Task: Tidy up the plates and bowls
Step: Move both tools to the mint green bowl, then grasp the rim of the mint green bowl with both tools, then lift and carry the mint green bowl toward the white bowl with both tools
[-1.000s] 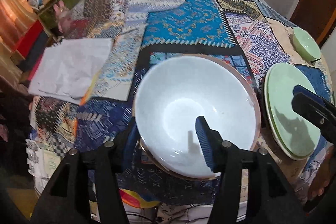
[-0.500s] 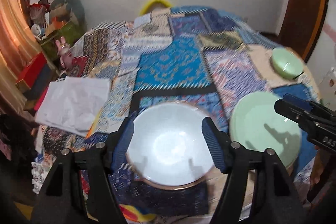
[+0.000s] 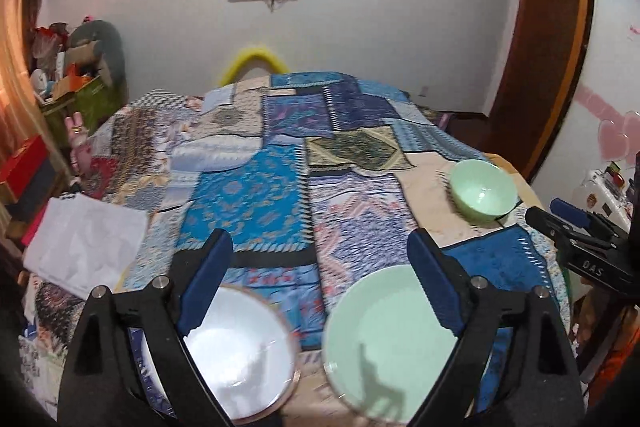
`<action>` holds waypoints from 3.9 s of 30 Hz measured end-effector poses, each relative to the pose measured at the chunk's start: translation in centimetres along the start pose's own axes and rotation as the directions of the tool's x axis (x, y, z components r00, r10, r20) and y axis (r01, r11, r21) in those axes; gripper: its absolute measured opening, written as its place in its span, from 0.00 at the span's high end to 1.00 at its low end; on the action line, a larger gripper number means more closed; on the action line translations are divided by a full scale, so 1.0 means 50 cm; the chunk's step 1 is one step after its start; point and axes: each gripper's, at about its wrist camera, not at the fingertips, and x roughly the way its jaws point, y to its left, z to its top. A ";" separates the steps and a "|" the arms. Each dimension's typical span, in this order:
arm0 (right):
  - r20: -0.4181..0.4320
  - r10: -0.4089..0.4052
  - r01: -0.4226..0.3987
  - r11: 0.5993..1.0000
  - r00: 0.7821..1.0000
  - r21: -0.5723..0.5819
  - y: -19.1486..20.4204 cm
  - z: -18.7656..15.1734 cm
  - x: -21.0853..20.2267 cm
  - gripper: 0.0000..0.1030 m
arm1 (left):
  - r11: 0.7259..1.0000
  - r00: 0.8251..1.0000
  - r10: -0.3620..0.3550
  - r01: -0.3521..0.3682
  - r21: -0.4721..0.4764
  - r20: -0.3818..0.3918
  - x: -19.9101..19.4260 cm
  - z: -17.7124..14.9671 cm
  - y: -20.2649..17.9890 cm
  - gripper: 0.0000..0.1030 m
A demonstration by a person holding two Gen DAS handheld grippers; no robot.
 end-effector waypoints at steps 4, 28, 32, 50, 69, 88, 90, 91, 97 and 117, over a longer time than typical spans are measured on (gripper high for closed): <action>-0.019 -0.075 0.075 0.997 0.997 0.006 -0.056 0.006 0.035 0.29 | 0.999 0.999 -0.034 0.035 0.015 -0.029 0.046 0.017 -0.042 0.13; -0.271 -0.122 0.170 0.972 0.955 0.160 -0.271 0.018 0.285 0.76 | 0.990 0.963 -0.094 0.118 0.082 -0.252 0.336 0.035 -0.142 0.13; -0.281 -0.093 0.160 0.961 0.955 0.227 -0.292 0.020 0.302 0.87 | 0.989 0.961 -0.088 0.116 0.092 -0.261 0.352 0.031 -0.150 0.13; -0.312 0.099 -0.062 0.990 0.945 0.126 -0.188 -0.009 0.298 0.88 | 0.980 0.928 -0.151 0.185 0.070 -0.339 0.386 0.037 -0.218 0.13; -0.382 0.201 -0.161 0.978 0.902 0.134 -0.141 -0.041 0.302 0.74 | 0.973 0.816 -0.202 0.229 -0.017 -0.541 0.521 -0.006 -0.238 0.48; -0.341 0.177 -0.138 0.981 0.923 0.135 -0.125 -0.039 0.278 0.83 | 0.976 0.832 -0.186 0.219 0.001 -0.523 0.537 -0.008 -0.256 0.80; -0.333 0.176 -0.138 0.981 0.926 0.135 -0.121 -0.037 0.268 0.83 | 0.975 0.839 -0.187 0.221 0.005 -0.511 0.520 -0.010 -0.254 0.80; -0.330 0.178 -0.138 0.981 0.927 0.139 -0.119 -0.035 0.263 0.83 | 0.975 0.843 -0.188 0.221 0.006 -0.504 0.512 -0.012 -0.253 0.80; -0.286 0.174 -0.141 0.981 0.942 0.130 -0.104 -0.016 0.219 0.83 | 0.974 0.873 -0.198 0.227 0.014 -0.445 0.449 -0.002 -0.247 0.80; -0.180 0.214 -0.204 0.976 0.960 0.069 0.009 0.027 0.098 0.83 | 0.972 0.937 -0.231 0.230 -0.035 -0.261 0.216 0.022 -0.157 0.80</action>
